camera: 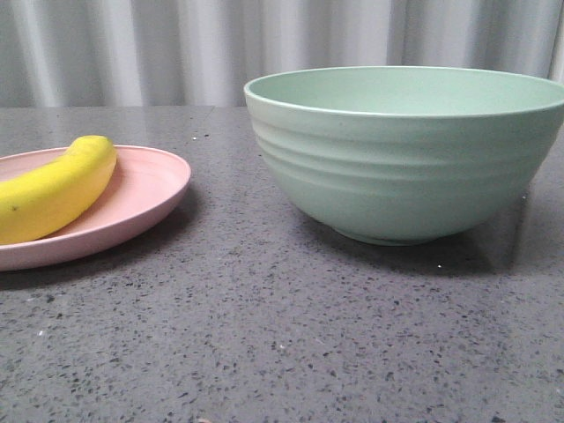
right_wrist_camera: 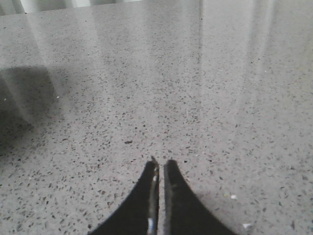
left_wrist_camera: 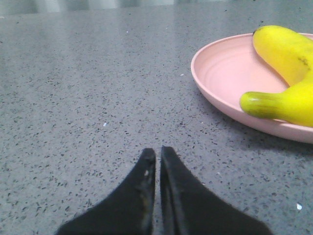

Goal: Transfer banana from pink plate to green bowl

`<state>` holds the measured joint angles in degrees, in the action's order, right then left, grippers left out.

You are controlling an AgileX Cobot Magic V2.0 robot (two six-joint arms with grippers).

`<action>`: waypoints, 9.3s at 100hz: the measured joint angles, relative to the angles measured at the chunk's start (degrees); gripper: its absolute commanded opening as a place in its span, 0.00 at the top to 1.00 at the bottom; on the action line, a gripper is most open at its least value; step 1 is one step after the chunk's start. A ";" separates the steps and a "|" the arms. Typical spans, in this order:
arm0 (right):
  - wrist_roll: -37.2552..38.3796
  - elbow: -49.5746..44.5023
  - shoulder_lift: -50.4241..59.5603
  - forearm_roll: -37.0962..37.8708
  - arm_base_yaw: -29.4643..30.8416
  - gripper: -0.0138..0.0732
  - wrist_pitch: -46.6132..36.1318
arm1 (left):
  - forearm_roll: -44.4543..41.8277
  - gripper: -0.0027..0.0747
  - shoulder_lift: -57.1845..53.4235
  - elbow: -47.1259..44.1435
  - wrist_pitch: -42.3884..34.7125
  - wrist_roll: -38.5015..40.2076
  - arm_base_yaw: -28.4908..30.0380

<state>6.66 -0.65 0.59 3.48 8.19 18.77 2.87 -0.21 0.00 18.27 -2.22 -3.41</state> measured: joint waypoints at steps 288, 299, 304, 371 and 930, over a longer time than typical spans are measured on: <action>0.00 0.00 0.00 0.00 0.00 0.92 -7.46 | 0.00 0.99 0.00 0.02 -8.66 0.00 0.00; 0.00 0.00 0.00 0.00 0.00 0.92 -7.46 | 0.00 0.99 0.00 0.02 -8.66 0.00 0.00; 0.00 0.00 0.00 0.00 0.00 0.92 -7.46 | 0.00 0.99 0.00 0.02 -8.66 0.00 0.00; 0.00 1.73 0.00 0.00 0.00 0.92 -7.41 | 3.85 0.99 0.00 3.98 -8.10 0.00 0.00; -1.97 56.42 -70.62 -39.11 -41.72 0.92 1.10 | 30.29 0.60 68.18 54.78 13.66 -22.59 -49.05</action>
<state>4.69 55.77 -70.03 -35.63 -33.54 19.86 33.16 67.98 54.78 31.94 -24.81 -52.46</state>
